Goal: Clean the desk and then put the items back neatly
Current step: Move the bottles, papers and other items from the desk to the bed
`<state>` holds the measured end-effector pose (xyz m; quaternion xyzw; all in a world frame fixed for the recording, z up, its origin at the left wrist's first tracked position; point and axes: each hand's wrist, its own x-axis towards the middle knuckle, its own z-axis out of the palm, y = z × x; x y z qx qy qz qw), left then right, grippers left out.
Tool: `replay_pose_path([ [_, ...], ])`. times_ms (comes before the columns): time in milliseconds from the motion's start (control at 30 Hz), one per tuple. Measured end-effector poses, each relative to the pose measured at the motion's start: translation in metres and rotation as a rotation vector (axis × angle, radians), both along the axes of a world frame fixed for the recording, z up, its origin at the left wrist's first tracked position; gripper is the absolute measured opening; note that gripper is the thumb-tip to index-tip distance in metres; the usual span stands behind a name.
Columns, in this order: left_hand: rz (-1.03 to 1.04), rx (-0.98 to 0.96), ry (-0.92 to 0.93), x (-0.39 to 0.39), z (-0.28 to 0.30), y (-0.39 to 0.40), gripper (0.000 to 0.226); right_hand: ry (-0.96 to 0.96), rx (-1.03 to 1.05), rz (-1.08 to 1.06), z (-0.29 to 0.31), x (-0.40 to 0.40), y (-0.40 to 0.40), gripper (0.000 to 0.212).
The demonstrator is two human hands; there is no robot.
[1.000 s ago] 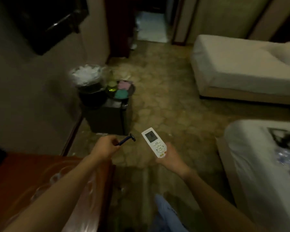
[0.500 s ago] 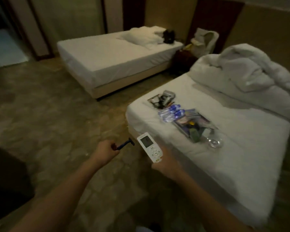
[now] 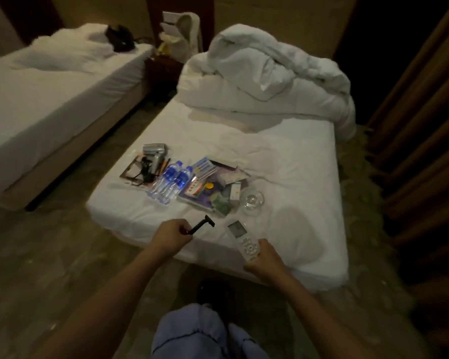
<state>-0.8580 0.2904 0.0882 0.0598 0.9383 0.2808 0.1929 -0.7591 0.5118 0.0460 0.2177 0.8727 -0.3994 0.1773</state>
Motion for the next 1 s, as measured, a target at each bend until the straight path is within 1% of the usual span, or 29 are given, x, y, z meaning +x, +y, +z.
replay_pose_path([
  [100, -0.082, -0.008, -0.019, -0.056, -0.015, 0.035, 0.014, -0.017, 0.011, -0.081, -0.014, -0.029, 0.024, 0.064],
  [233, -0.157, 0.014, -0.012, -0.137, -0.03, 0.082, 0.016, -0.039, -0.019, -0.174, -0.024, -0.092, 0.057, 0.062],
  [400, -0.263, -0.054, -0.095, -0.225, -0.056, 0.135, 0.015, -0.086, -0.075, -0.355, -0.041, -0.157, 0.091, 0.062],
  [500, -0.318, -0.138, -0.149, -0.254, -0.073, 0.17, 0.017, -0.129, -0.11, -0.496, -0.056, -0.17, 0.108, 0.059],
  [600, -0.315, -0.149, -0.229, -0.268, -0.098, 0.209, 0.019, -0.201, -0.13, -0.581, -0.076, -0.177, 0.129, 0.055],
  [800, -0.228, -0.159, -0.333, -0.29, -0.158, 0.275, 0.019, -0.278, -0.132, -0.596, -0.131, -0.212, 0.185, 0.062],
  [900, -0.161, -0.155, -0.389, -0.302, -0.183, 0.296, 0.02, -0.312, -0.128, -0.545, -0.156, -0.245, 0.212, 0.062],
  [1000, -0.113, -0.189, -0.403, -0.317, -0.204, 0.314, 0.022, -0.294, -0.101, -0.48, -0.179, -0.276, 0.232, 0.063],
])
